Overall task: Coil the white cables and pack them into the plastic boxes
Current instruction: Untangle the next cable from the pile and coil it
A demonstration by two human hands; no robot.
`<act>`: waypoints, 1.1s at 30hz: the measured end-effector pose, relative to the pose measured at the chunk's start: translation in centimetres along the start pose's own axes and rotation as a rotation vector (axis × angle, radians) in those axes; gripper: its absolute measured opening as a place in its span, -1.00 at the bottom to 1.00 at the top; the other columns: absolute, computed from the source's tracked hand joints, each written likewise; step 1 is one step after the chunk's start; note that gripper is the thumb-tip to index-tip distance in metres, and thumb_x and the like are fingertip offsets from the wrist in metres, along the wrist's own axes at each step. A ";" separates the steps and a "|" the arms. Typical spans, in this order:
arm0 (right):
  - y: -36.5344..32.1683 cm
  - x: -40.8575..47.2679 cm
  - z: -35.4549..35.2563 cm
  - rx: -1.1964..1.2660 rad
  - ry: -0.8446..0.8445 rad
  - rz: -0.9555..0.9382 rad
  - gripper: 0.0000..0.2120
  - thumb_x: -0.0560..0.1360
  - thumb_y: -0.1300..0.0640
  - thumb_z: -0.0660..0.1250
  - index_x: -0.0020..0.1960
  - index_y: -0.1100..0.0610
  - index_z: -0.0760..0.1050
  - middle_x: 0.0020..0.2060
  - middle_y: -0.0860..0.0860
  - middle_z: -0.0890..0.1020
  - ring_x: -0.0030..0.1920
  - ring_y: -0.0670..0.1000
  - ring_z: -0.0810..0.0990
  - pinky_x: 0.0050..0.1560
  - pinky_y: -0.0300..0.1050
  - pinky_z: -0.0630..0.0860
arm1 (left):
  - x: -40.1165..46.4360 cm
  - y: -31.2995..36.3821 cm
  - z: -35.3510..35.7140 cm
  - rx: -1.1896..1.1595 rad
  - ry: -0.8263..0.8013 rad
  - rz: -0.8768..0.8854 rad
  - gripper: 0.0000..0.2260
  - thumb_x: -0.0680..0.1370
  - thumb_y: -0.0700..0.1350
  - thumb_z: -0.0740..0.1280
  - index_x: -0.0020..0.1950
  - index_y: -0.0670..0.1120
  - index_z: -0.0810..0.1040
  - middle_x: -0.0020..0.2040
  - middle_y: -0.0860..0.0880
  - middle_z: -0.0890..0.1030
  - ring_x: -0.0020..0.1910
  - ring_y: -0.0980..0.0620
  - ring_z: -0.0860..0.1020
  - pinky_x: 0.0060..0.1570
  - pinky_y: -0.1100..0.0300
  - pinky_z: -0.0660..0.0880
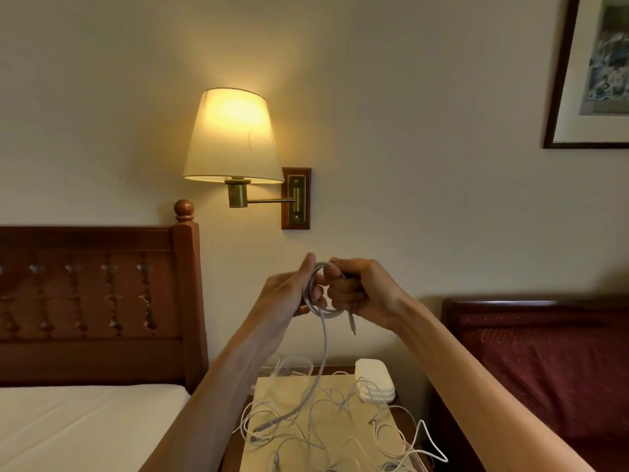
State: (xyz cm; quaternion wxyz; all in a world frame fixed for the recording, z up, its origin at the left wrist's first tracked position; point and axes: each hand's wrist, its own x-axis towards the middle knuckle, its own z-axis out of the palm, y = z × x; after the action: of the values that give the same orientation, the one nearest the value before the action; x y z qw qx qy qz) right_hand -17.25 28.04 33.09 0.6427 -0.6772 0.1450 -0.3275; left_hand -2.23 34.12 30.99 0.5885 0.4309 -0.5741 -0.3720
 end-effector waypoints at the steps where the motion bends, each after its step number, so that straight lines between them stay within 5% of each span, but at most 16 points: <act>1: 0.0 -0.1 -0.1 0.005 0.013 0.006 -0.61 0.66 0.16 -0.02 -0.30 0.11 0.35 -0.45 -0.02 0.17 -0.47 -0.07 0.11 -0.45 -0.23 0.17 | 0.0 -0.1 -0.2 -0.024 -0.033 -0.012 -0.57 0.57 0.21 0.22 -0.15 -0.14 0.62 -0.31 -0.03 0.54 -0.23 -0.02 0.57 0.01 0.03 0.50; 6: 0.7 -0.4 0.1 -0.118 0.144 -0.015 -0.63 0.69 0.13 -0.02 -0.19 0.16 0.43 -0.44 0.00 0.33 -0.42 -0.03 0.28 -0.33 -0.19 0.33 | 0.1 -0.4 0.2 -0.216 -0.088 -0.067 -0.65 0.64 0.09 0.16 -0.24 -0.09 0.42 -0.34 -0.03 0.35 -0.34 0.01 0.43 -0.17 0.12 0.41; 10: 1.9 -0.9 -0.1 -0.590 0.386 -0.177 -0.74 0.65 0.14 0.15 -0.04 0.11 0.61 -0.19 0.05 0.65 -0.14 0.03 0.64 -0.02 -0.15 0.61 | 0.3 -1.0 0.8 0.030 0.112 0.002 -0.60 0.67 0.09 0.09 -0.29 -0.08 0.37 -0.39 0.00 0.35 -0.33 0.02 0.32 -0.20 0.10 0.33; 15: 2.1 -2.0 -1.0 -0.905 0.447 -0.124 -0.88 0.57 0.15 0.32 0.01 0.08 0.64 -0.24 -0.16 0.64 -0.21 -0.23 0.61 -0.20 -0.43 0.49 | 0.2 -1.2 1.0 0.109 0.211 0.023 -0.60 0.68 0.05 0.08 -0.32 -0.06 0.32 -0.44 0.04 0.27 -0.38 0.07 0.24 -0.27 0.14 0.25; 18: 1.5 -2.3 -0.9 -0.808 0.555 -0.060 -0.87 0.56 0.15 0.33 -0.08 0.13 0.65 -0.30 -0.06 0.66 -0.35 -0.16 0.60 -0.34 -0.44 0.46 | 0.2 -2.2 1.8 0.282 0.256 0.085 -0.61 0.68 0.07 0.09 -0.27 -0.08 0.39 -0.40 0.03 0.30 -0.37 0.07 0.27 -0.30 0.17 0.24; 25: 2.2 -2.1 1.2 -0.135 0.704 -0.049 -0.86 0.59 0.27 0.27 0.01 0.30 0.58 -0.21 0.16 0.68 -0.26 0.01 0.71 -0.16 -0.21 0.64 | 0.3 -3.3 2.4 0.291 0.282 0.115 -0.60 0.68 0.08 0.06 -0.28 -0.08 0.40 -0.37 -0.03 0.31 -0.36 0.05 0.28 -0.34 0.18 0.23; 30: 3.5 -1.9 2.2 -0.131 0.771 -0.131 -0.89 0.59 0.23 0.28 0.04 0.24 0.56 -0.18 0.13 0.70 -0.19 0.00 0.72 -0.05 -0.12 0.65 | 0.1 -3.3 2.4 0.255 0.270 0.089 -0.61 0.68 0.07 0.06 -0.26 -0.06 0.43 -0.35 -0.04 0.34 -0.34 0.06 0.30 -0.31 0.18 0.26; 33: 4.0 -1.8 2.8 -0.572 0.798 -0.267 -0.95 0.56 0.18 0.34 -0.02 0.15 0.54 -0.15 -0.02 0.66 -0.20 -0.10 0.66 -0.09 -0.25 0.62 | 0.3 -2.7 2.1 0.090 0.290 0.013 -0.62 0.68 0.07 0.09 -0.29 -0.04 0.41 -0.40 0.03 0.32 -0.35 0.06 0.30 -0.28 0.16 0.27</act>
State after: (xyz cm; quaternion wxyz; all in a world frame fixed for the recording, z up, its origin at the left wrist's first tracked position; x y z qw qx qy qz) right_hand -15.95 30.76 28.90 0.2786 -0.6607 0.3752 -0.5874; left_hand -4.12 32.73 28.47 0.6477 0.5026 -0.5018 -0.2758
